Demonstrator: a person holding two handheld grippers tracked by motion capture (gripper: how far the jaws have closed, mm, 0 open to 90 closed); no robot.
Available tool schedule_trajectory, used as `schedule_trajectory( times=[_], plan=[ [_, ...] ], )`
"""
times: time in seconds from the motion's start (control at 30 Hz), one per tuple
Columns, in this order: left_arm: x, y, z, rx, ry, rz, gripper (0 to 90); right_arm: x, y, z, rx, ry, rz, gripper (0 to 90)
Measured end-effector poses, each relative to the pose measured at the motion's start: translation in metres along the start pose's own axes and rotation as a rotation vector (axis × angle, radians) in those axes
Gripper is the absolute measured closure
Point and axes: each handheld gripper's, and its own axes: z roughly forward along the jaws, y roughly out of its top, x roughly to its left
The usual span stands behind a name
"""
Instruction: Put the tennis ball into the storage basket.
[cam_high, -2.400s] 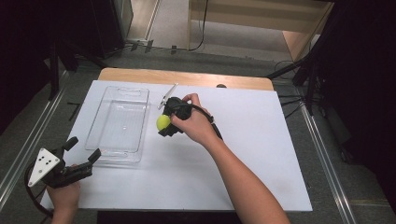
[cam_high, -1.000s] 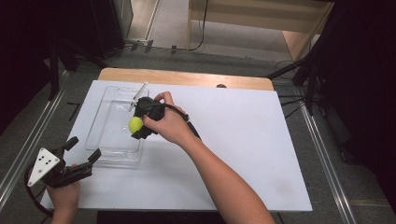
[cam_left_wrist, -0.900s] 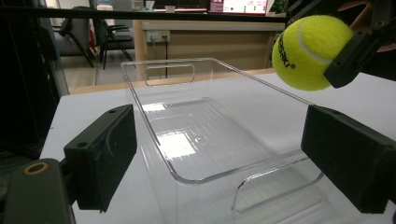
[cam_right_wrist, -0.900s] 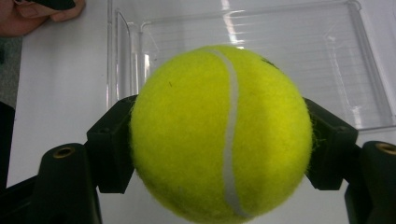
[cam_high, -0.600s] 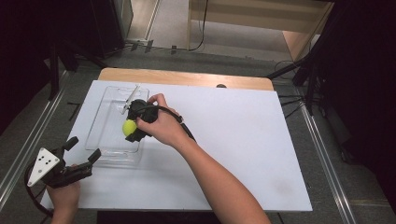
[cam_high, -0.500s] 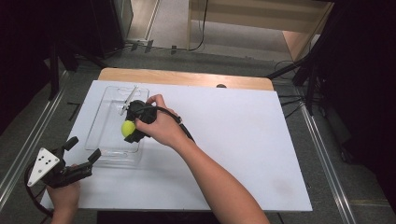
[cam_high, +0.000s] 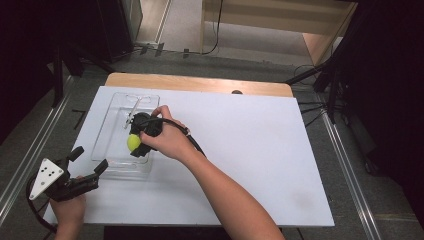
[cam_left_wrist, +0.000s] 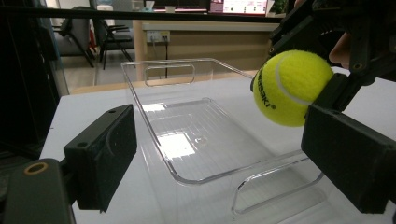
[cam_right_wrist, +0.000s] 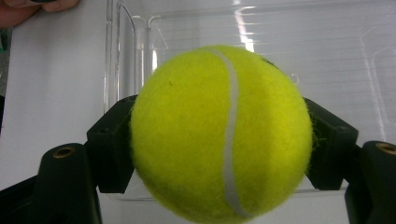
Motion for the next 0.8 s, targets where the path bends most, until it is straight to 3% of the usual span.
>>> schedule_trajectory(
  times=[0.57, 0.7, 0.8],
  plan=[
    [0.0, 0.0, 0.0, -0.001, -0.001, -0.002, 11.1, -0.002, 0.001, 0.018, 0.049, 0.0, -0.014, 23.1],
    [0.001, 0.0, 0.0, -0.002, -0.002, -0.002, 11.1, -0.001, 0.0, 0.017, 0.055, -0.002, -0.017, 16.1],
    [0.0, 0.0, 0.0, -0.002, -0.002, -0.002, 11.1, -0.003, -0.002, 0.012, 0.043, -0.001, -0.013, 15.7]
  ],
)
